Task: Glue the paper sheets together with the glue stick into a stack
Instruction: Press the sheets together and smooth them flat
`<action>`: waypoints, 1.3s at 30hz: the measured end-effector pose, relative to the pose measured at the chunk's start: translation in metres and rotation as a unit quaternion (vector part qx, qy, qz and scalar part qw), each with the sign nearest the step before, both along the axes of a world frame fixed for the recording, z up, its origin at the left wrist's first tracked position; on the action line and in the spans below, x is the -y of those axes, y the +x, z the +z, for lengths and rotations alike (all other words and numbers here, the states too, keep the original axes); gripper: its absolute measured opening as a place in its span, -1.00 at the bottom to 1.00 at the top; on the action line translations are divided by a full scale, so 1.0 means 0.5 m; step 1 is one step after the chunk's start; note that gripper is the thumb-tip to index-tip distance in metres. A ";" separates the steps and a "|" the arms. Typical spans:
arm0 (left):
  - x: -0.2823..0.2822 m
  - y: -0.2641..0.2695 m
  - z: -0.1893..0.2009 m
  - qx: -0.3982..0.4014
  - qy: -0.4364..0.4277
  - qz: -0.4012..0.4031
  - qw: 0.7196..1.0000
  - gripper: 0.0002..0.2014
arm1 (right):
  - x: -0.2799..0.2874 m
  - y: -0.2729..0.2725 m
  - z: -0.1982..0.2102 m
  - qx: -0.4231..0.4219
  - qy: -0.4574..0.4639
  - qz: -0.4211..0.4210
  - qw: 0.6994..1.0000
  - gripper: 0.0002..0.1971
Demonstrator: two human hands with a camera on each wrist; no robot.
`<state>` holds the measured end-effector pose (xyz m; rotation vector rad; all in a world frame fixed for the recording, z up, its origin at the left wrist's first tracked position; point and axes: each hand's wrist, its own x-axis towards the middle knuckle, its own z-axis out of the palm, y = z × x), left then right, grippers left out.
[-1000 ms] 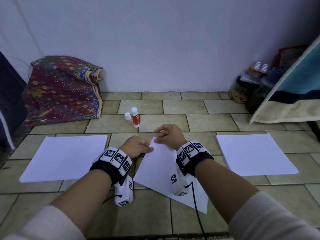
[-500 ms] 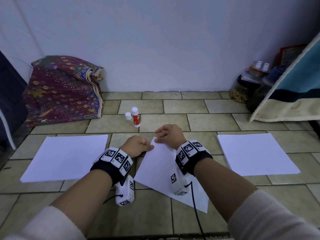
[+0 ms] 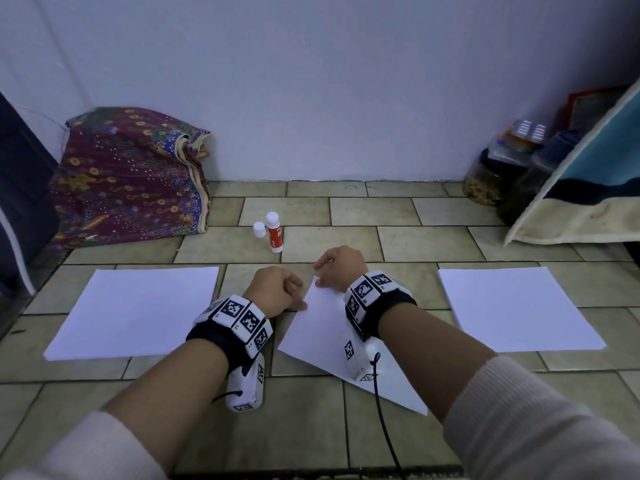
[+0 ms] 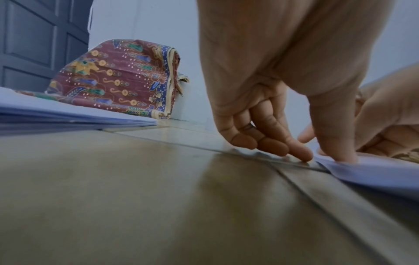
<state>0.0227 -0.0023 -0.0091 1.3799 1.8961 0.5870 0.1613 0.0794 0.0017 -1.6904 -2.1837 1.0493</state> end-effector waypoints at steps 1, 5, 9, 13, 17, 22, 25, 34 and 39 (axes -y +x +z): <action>0.001 0.001 0.001 -0.010 0.003 -0.008 1.000 -0.58 | -0.001 -0.001 -0.002 0.009 0.006 0.004 1.000 -0.76; 0.002 0.010 0.007 -0.059 0.011 -0.055 0.997 -0.57 | 0.001 -0.004 -0.005 0.029 0.034 0.029 0.999 -0.72; 0.000 0.008 0.008 -0.064 0.006 -0.066 0.996 -0.59 | -0.005 -0.002 -0.008 0.016 0.035 0.026 0.999 -0.67; -0.003 0.004 0.008 -0.062 0.007 -0.073 0.995 -0.58 | -0.012 0.003 -0.008 0.013 0.035 0.021 0.999 -0.72; -0.006 0.002 0.006 -0.065 0.011 -0.086 0.994 -0.54 | -0.012 -0.001 -0.008 0.016 0.042 0.036 0.998 -0.77; -0.010 -0.003 0.001 -0.072 0.010 -0.097 0.993 -0.54 | -0.013 -0.008 -0.006 0.019 0.040 0.053 0.998 -0.82; -0.012 -0.006 -0.001 -0.065 0.005 -0.089 0.994 -0.54 | -0.016 -0.008 -0.005 0.015 0.030 0.056 0.998 -0.84; -0.023 -0.027 0.002 0.122 -0.027 0.019 0.992 -0.90 | -0.018 0.011 -0.003 -0.091 0.051 0.087 0.991 -0.90; -0.018 -0.019 0.005 0.174 -0.043 0.093 0.979 -0.85 | -0.014 0.019 0.002 -0.185 0.045 0.072 0.979 -0.94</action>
